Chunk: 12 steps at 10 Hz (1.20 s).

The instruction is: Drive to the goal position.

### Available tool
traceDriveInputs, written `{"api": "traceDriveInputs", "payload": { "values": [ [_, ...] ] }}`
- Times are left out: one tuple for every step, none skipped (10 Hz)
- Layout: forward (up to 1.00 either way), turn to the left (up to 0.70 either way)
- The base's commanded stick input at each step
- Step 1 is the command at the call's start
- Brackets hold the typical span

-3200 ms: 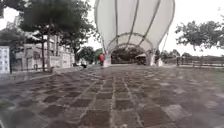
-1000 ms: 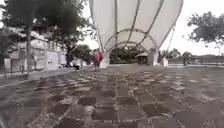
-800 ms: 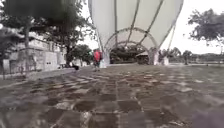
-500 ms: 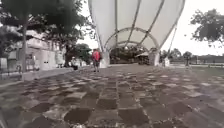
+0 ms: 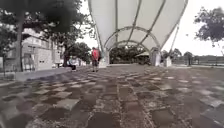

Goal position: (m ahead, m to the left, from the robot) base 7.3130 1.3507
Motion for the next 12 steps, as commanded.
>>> {"api": "traceDriveInputs", "payload": {
  "values": [
    [1.0,0.0],
    [1.0,0.0],
    [1.0,0.0],
    [1.0,0.0],
    [1.0,0.0],
    [1.0,-0.25],
    [1.0,-0.35],
    [1.0,-0.35],
    [1.0,-0.28],
    [1.0,-0.04],
    [1.0,0.0],
    [1.0,0.0]
  ]
}}
